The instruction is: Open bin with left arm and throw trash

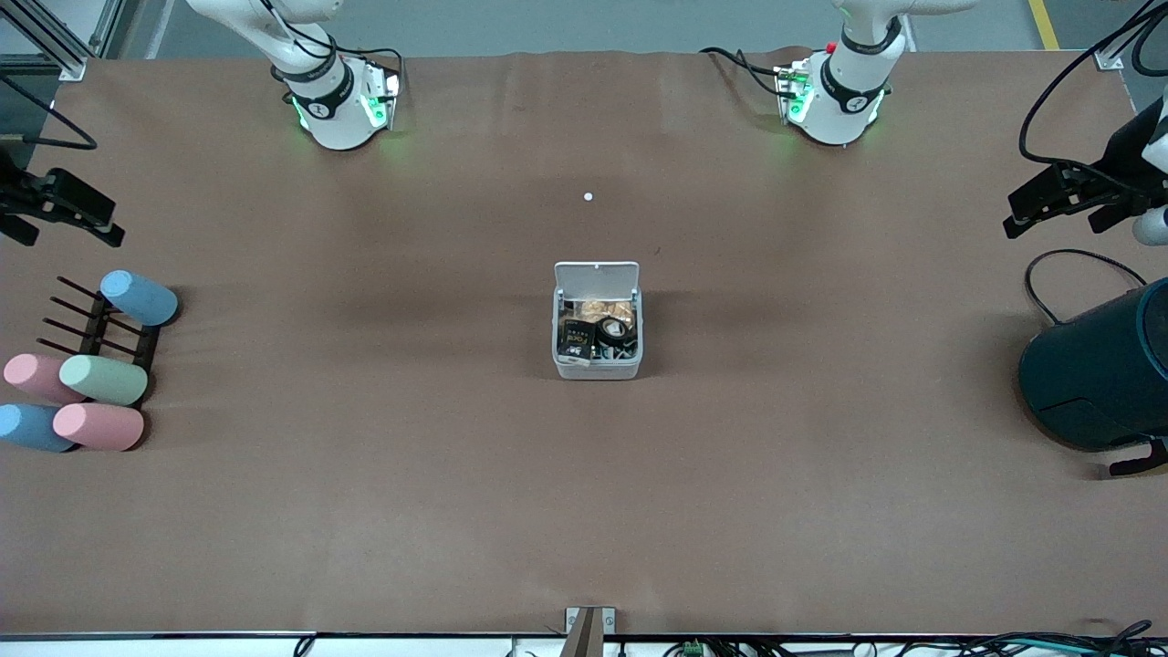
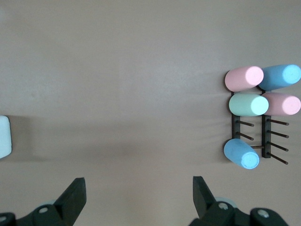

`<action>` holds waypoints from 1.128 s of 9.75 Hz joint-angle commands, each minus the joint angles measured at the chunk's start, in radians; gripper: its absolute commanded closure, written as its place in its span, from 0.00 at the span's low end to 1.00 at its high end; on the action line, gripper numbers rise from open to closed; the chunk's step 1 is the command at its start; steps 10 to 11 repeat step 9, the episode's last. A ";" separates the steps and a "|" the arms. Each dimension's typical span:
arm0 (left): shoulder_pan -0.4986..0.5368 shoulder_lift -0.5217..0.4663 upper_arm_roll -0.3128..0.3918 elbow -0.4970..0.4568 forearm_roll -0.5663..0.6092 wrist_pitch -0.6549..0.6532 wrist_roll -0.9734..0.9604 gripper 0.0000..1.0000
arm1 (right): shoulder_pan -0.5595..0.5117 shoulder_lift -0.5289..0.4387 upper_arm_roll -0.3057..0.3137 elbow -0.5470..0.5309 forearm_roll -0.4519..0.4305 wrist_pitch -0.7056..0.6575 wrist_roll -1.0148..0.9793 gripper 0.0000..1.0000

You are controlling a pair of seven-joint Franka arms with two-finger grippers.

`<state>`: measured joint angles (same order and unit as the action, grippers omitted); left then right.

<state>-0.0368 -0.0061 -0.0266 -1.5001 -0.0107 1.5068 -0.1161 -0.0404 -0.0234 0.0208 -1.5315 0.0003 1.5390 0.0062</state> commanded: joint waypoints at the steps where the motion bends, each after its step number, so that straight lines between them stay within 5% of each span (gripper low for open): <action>1: 0.005 -0.006 -0.001 0.000 0.000 0.001 0.010 0.00 | -0.009 -0.039 0.010 -0.050 -0.005 0.021 -0.011 0.00; 11: 0.005 0.001 0.001 0.015 -0.011 0.001 0.012 0.00 | -0.019 -0.035 0.011 -0.042 -0.008 0.018 -0.011 0.00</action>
